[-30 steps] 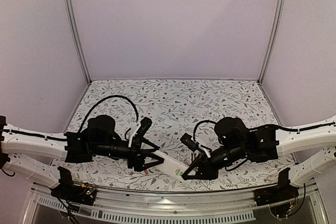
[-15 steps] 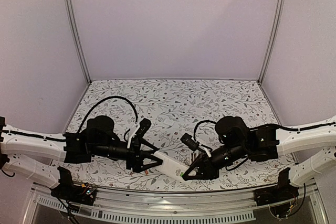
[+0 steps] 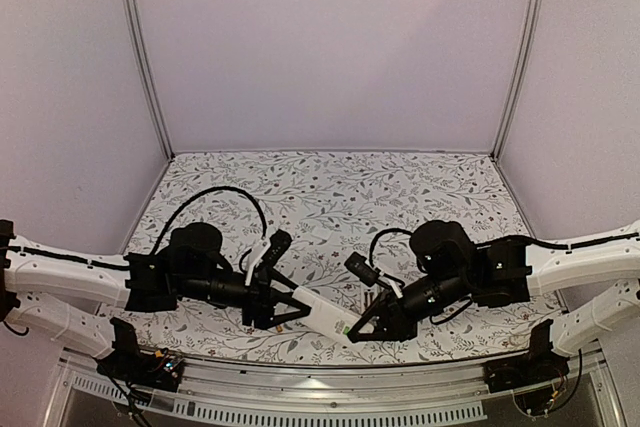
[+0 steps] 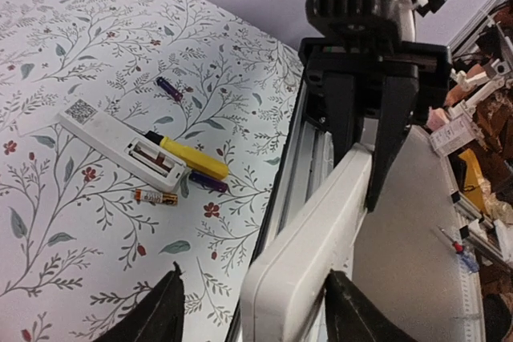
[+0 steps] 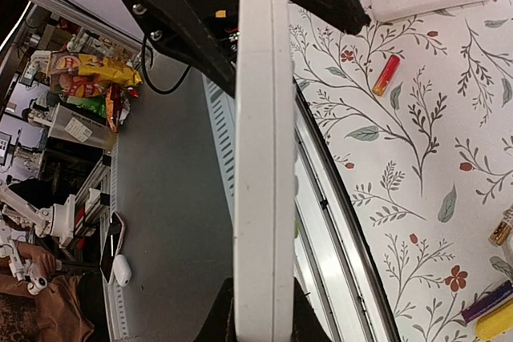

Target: Unload the batteries from the remote control

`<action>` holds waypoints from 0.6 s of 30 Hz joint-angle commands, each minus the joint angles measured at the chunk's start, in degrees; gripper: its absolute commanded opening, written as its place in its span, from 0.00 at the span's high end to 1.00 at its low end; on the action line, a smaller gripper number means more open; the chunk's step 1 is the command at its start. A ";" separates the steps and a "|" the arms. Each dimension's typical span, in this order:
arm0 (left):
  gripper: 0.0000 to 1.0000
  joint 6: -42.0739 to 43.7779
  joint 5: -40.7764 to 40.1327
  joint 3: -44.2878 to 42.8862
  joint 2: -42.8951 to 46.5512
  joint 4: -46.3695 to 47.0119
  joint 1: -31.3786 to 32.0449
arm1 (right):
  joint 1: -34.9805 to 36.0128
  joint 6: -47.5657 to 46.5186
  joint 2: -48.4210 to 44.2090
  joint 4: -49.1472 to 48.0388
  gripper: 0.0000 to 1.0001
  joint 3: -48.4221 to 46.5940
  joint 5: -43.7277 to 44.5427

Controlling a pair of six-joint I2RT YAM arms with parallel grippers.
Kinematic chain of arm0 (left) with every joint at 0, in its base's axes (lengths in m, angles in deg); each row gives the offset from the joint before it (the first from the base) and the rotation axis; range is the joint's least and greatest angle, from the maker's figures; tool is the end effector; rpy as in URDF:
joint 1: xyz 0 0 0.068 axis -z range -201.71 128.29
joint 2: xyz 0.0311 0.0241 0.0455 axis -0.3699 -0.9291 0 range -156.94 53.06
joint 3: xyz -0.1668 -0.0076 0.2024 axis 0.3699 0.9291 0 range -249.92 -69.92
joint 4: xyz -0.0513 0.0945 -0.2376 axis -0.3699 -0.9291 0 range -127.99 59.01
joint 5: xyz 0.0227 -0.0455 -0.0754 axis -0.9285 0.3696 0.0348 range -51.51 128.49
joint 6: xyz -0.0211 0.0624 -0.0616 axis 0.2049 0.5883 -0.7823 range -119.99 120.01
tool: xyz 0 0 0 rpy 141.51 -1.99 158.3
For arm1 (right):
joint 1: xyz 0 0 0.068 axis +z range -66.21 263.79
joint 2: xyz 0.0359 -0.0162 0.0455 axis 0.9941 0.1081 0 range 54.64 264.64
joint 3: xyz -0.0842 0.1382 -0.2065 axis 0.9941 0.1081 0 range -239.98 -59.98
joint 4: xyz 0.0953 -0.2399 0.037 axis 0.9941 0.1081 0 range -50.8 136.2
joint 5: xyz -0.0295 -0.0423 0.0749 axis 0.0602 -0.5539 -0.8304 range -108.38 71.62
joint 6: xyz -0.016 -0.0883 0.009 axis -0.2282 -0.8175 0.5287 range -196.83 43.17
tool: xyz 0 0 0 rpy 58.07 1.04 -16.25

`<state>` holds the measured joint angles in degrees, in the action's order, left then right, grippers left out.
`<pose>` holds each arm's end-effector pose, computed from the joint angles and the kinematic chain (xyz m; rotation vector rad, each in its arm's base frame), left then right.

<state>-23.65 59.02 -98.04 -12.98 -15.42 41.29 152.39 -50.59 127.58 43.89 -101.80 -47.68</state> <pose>0.1043 -0.2668 0.1853 0.9799 1.9578 -1.2856 0.0738 0.2964 0.1963 -1.2146 2.2096 1.3837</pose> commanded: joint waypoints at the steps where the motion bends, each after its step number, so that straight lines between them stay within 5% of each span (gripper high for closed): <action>1: 0.47 1.02 -0.44 1.28 0.33 -0.27 0.93 | -0.22 0.21 -1.29 -2.52 1.00 -0.99 -1.37; 14: 0.85 1.85 0.38 2.29 1.96 -0.40 0.41 | -0.31 0.63 -2.47 -1.90 1.00 -0.15 -2.53; 18: 0.90 1.13 1.35 3.79 3.52 0.96 -0.81 | -0.31 0.83 -3.11 -1.67 1.00 0.12 -3.54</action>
<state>-23.61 62.80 -96.60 -10.66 -13.93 41.45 152.09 -51.42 126.75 44.26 -101.60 -48.99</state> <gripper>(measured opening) 0.230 0.127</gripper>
